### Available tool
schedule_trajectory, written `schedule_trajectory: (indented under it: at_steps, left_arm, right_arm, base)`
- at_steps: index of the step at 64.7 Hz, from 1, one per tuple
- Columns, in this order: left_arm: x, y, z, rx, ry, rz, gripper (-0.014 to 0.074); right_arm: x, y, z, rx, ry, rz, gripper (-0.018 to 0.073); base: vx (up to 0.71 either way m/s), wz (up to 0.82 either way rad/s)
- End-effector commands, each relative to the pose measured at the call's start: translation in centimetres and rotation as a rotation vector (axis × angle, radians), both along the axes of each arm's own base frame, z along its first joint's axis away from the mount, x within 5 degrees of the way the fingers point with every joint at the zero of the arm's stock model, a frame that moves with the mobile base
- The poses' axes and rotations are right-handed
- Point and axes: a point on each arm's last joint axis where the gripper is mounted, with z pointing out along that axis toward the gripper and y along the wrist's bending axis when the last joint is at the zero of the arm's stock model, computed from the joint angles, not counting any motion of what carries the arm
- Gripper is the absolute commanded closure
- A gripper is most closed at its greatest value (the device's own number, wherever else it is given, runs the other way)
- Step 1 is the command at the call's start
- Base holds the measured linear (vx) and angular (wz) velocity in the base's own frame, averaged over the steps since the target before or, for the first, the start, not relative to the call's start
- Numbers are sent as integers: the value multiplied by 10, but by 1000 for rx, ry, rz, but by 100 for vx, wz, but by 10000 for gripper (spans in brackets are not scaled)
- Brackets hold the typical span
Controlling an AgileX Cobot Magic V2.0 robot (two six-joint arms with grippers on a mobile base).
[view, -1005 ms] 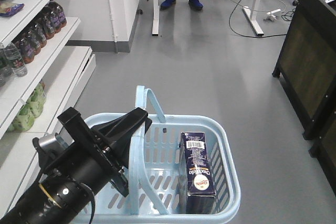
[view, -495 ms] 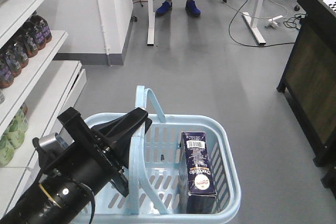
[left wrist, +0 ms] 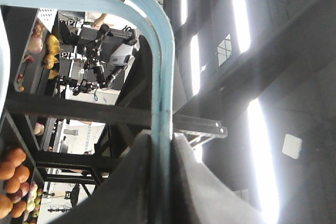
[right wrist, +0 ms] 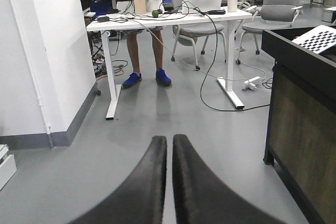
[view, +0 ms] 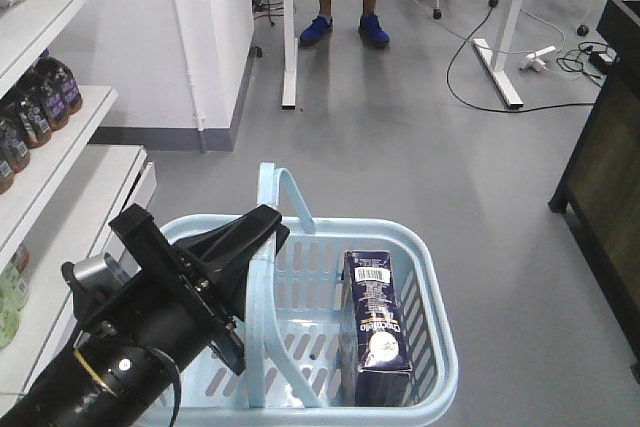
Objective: Left arm holds basket, right arm returns cookies
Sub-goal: 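Drive along the aisle holding the basket in the left gripper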
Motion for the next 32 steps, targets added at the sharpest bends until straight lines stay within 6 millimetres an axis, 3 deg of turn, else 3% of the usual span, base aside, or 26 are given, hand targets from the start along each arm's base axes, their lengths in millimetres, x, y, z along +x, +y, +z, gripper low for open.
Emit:
schedule_trajectory:
  at_steps: [1,32]
  left_arm:
    - [-6,7,39,-233,-246,25,599]
    - [-6,7,39,-233,-246,25,599]
  right_arm:
    - [0,-1,2,-17,-70,-5,562]
    - [0,-1,2,-17,-70,-5,562]
  base:
    - [41,1]
    - [39,2]
